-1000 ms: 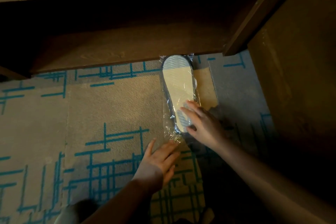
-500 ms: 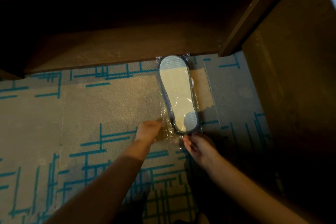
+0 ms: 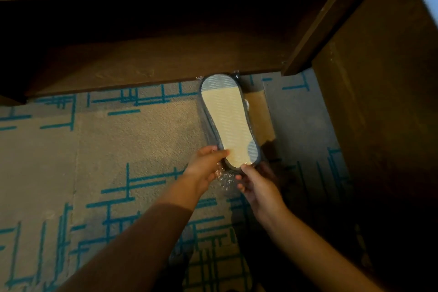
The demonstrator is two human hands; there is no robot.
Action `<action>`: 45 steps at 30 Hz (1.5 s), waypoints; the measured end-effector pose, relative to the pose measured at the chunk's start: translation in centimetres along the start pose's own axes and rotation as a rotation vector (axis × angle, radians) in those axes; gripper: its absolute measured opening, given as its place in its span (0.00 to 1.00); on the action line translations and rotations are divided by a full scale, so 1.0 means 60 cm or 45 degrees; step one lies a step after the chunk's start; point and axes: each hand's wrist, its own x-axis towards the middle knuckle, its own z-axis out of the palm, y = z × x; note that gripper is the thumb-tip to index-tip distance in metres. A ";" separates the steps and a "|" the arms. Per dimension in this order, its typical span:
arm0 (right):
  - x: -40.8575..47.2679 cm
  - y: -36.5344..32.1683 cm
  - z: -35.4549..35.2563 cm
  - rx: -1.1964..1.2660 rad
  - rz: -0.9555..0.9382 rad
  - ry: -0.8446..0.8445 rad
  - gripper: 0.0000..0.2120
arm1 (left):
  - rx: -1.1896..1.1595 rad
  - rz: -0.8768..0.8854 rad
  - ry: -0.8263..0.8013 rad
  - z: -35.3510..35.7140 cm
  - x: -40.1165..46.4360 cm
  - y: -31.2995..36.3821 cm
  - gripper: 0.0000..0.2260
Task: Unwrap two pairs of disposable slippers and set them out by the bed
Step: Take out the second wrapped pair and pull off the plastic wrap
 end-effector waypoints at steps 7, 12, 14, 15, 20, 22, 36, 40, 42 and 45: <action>-0.010 -0.010 0.001 0.140 -0.137 -0.012 0.23 | -0.249 0.063 -0.154 0.008 -0.017 0.011 0.19; -0.016 -0.016 0.005 0.296 -0.190 -0.010 0.16 | -0.257 0.144 -0.129 0.010 -0.026 0.010 0.21; -0.018 -0.014 0.006 0.322 -0.217 -0.015 0.15 | -0.273 0.193 -0.147 0.012 -0.032 0.008 0.15; -0.017 -0.014 0.006 0.332 -0.233 -0.016 0.14 | -0.272 0.222 -0.161 0.014 -0.035 0.007 0.10; -0.018 -0.021 0.002 0.326 -0.295 -0.009 0.15 | -0.269 0.337 -0.087 0.021 -0.046 -0.006 0.05; -0.017 -0.023 0.002 0.300 -0.310 -0.014 0.17 | -0.237 0.388 -0.094 0.021 -0.047 -0.010 0.05; 0.021 -0.041 -0.024 -0.112 -0.202 0.180 0.15 | -0.855 0.270 0.154 -0.048 -0.006 0.061 0.19; 0.032 -0.042 -0.045 -0.108 -0.199 0.207 0.17 | -0.814 0.236 0.218 -0.075 0.006 0.066 0.20; 0.037 -0.040 -0.044 -0.076 -0.200 0.207 0.19 | -0.880 0.212 0.236 -0.075 0.008 0.059 0.21; 0.048 -0.046 -0.043 -0.059 -0.196 0.224 0.18 | -0.912 0.190 0.107 -0.077 -0.001 0.040 0.22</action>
